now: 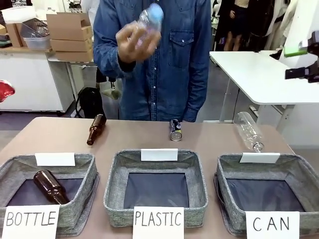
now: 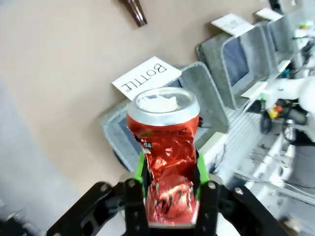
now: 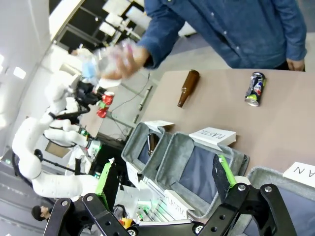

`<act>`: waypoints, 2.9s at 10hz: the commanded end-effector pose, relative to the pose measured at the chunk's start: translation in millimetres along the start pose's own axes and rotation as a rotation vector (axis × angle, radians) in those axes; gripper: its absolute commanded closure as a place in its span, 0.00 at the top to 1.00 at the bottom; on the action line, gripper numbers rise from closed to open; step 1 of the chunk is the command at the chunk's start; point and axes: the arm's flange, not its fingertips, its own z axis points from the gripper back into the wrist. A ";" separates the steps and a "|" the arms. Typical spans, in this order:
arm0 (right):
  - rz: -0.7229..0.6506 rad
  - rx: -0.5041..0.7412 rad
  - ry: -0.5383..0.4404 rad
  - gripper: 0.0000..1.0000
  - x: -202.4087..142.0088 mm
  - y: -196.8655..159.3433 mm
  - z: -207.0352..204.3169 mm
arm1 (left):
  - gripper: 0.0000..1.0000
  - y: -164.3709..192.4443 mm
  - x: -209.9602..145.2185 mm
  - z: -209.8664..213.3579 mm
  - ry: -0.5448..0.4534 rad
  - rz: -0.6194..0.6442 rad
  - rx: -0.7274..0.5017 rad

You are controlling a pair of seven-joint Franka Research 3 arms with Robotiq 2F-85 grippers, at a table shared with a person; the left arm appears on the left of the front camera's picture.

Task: Sort the can waste into the basket.
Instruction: Pick up the can waste from the table and place it in the right Fabric basket.

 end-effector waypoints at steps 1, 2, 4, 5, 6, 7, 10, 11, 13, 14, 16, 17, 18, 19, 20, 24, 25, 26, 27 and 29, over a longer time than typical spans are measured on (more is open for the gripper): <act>0.024 0.025 -0.014 1.00 1.1 -0.7 -4.6 | 0.13 11.4 31.1 -11.3 0.048 0.021 -0.018; 0.024 0.025 -0.014 1.00 1.1 -0.7 -4.6 | 0.13 11.4 31.1 -11.3 0.048 0.021 -0.018; 0.024 0.025 -0.014 1.00 1.1 -0.7 -4.6 | 0.43 1.5 4.4 -6.5 0.011 0.000 -0.009; 0.024 0.025 -0.014 1.00 1.1 -0.7 -4.6 | 0.43 -10.2 12.1 -2.9 0.020 -0.096 -0.106; 0.024 0.025 -0.014 1.00 1.1 -0.7 -4.6 | 0.43 -30.7 8.0 7.2 0.037 -0.216 -0.188; 0.024 0.025 -0.014 1.00 1.1 -0.7 -4.6 | 0.43 -56.9 -5.8 9.6 0.081 -0.336 -0.272; 0.024 0.025 -0.014 1.00 1.1 -0.7 -4.6 | 0.43 -119.9 -47.8 -9.3 0.199 -0.601 -0.244; 0.024 0.025 -0.014 1.00 1.1 -0.7 -4.6 | 0.43 -118.4 -43.9 -15.6 0.215 -0.582 -0.230; 0.024 0.025 -0.014 1.00 1.1 -0.7 -4.6 | 0.43 -124.0 -41.9 -24.8 0.218 -0.593 -0.210; 0.024 0.025 -0.014 1.00 1.1 -0.7 -4.6 | 0.43 -123.8 -43.6 -15.6 0.156 -0.487 -0.110; 0.024 0.025 -0.014 1.00 1.1 -0.7 -4.6 | 0.43 -128.5 -43.3 -16.0 0.224 -0.582 -0.233; 0.024 0.025 -0.014 1.00 1.1 -0.7 -4.6 | 0.43 -121.6 -39.6 -16.5 0.199 -0.556 -0.186; -0.002 0.008 0.000 1.00 -0.2 0.3 -0.6 | 0.43 -137.2 -25.4 -42.5 0.200 -0.688 -0.193; -0.063 -0.086 0.039 1.00 3.9 -6.2 2.4 | 0.43 -166.8 2.8 -81.7 0.193 -0.679 -0.102; -0.133 -0.142 0.051 1.00 7.2 -11.0 22.4 | 0.43 -203.9 29.2 -113.6 0.186 -0.766 -0.088; -0.327 -0.341 0.020 1.00 -32.9 -9.1 168.2 | 0.43 -346.1 144.8 -220.4 0.171 -1.091 -0.002; -0.354 -0.367 -0.021 1.00 -55.0 -9.4 202.1 | 0.43 -382.3 172.8 -264.8 0.100 -1.137 0.079; -0.374 -0.404 -0.060 1.00 -73.7 -12.8 219.1 | 0.43 -412.4 194.9 -301.8 0.053 -1.161 0.134; -0.387 -0.331 -0.055 1.00 -84.7 -22.8 219.3 | 0.43 -441.6 207.9 -334.4 0.061 -1.176 0.059; -0.371 -0.368 -0.059 1.00 -78.6 -15.6 227.0 | 0.43 -434.1 184.1 -318.9 0.040 -1.194 0.055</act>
